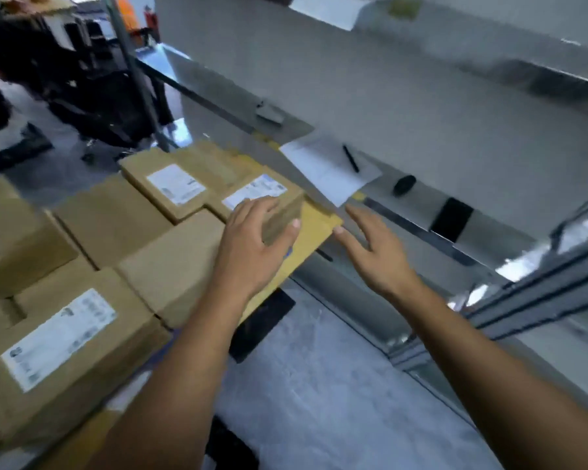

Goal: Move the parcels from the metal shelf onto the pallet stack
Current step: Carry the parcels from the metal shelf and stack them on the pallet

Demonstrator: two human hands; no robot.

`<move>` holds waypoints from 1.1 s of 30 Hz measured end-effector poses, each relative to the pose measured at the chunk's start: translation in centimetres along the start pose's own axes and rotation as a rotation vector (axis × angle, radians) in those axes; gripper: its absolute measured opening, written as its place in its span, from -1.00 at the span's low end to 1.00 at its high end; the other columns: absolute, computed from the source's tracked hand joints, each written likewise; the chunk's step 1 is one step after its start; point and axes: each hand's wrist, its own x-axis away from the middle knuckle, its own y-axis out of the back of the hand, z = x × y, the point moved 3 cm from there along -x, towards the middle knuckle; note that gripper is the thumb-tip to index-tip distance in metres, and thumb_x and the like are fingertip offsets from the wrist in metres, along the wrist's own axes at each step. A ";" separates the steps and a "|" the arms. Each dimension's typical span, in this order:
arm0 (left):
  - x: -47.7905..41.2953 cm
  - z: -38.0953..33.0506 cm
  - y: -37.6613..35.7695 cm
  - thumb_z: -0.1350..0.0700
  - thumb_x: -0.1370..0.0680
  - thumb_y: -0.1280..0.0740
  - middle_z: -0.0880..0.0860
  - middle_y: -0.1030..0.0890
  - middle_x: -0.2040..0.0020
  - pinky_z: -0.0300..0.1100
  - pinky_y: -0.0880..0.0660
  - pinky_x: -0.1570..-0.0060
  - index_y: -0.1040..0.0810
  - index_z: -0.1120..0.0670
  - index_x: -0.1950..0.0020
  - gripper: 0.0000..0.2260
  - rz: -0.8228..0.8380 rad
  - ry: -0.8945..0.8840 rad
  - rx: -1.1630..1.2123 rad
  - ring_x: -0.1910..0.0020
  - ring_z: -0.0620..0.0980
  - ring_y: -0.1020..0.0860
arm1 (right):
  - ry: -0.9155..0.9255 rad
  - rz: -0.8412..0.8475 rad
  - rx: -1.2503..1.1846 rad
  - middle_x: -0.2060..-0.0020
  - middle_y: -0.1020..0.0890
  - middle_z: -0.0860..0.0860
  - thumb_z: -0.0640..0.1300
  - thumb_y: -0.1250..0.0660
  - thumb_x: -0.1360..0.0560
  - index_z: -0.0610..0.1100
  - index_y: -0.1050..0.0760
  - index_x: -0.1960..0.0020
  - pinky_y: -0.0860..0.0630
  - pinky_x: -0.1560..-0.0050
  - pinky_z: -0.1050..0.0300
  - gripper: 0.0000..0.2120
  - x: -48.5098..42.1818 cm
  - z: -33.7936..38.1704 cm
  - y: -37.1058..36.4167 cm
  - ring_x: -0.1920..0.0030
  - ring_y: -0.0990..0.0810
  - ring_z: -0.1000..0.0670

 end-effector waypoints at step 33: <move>23.0 -41.1 -63.7 -0.23 -0.60 -0.36 -0.05 -0.47 -0.48 -0.17 -0.29 -0.35 -0.45 -0.06 -0.50 -0.49 1.085 -0.481 0.156 -0.48 -0.02 -0.40 | -0.943 -0.897 -0.024 -0.56 -0.40 0.04 0.29 -0.23 -0.65 -0.01 -0.30 -0.64 -0.29 -0.48 0.12 -0.35 42.3 -42.8 42.5 -0.55 -0.35 0.04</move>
